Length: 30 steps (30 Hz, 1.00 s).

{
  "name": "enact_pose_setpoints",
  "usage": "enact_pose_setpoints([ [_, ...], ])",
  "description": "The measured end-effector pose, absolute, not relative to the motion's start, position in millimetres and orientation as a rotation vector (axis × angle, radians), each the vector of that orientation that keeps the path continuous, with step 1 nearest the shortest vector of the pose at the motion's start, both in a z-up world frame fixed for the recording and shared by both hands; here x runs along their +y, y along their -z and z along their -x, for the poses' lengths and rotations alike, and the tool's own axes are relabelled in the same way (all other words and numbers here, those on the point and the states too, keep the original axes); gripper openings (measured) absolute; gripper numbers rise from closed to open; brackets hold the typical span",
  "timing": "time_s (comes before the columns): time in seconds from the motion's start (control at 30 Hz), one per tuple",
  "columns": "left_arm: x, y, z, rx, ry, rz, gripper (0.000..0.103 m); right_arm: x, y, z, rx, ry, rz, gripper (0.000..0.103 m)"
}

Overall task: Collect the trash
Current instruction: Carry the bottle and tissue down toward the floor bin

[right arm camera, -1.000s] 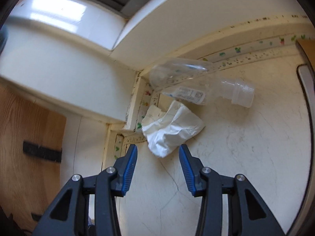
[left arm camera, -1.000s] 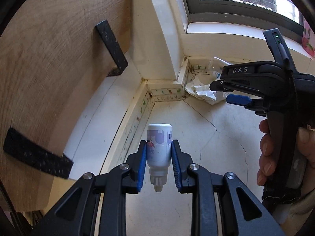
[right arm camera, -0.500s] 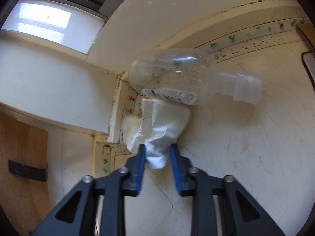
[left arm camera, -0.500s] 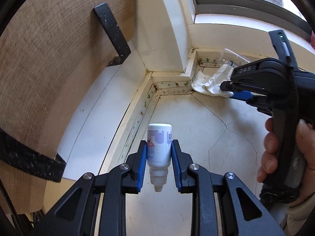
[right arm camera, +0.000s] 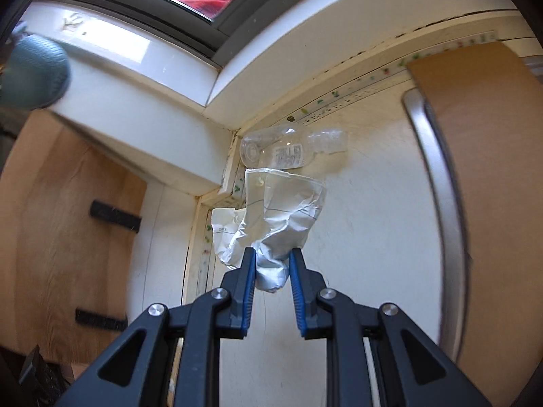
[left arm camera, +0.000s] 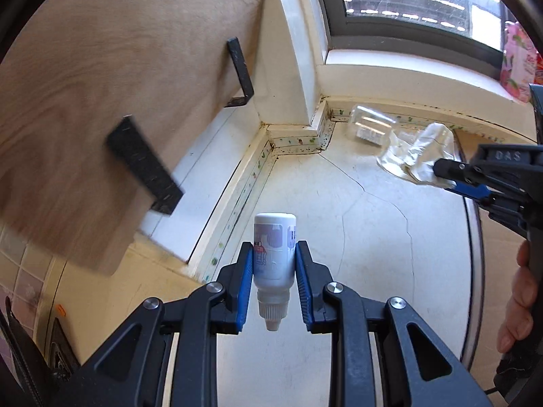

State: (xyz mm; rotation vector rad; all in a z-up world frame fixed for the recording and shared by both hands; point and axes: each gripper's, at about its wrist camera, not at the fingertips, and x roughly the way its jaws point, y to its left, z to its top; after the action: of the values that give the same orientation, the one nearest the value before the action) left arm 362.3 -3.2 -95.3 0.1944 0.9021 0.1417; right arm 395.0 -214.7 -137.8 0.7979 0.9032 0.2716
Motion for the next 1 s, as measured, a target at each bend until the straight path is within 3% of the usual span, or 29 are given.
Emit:
enact_pose_setpoints([
  [0.3, 18.1, 62.7, -232.3, 0.814, -0.071, -0.150, 0.022, -197.6, 93.3, -244.5, 0.818, -0.259, -0.681, 0.019],
  [0.5, 41.0, 78.5, -130.6, 0.832, -0.025, -0.124, 0.022, -141.9, 94.9, -127.0, 0.812, -0.277, -0.491, 0.019],
  [0.77, 62.2, 167.5, -42.2, 1.000, 0.052, -0.060, 0.022, -80.0, 162.7, -19.7, 0.989, -0.336, -0.253, 0.020],
  [1.0, 81.9, 296.7, 1.1, 1.239, 0.051, 0.046, 0.022, -72.1, 284.7, 9.3, 1.261, -0.339, -0.186, 0.020],
])
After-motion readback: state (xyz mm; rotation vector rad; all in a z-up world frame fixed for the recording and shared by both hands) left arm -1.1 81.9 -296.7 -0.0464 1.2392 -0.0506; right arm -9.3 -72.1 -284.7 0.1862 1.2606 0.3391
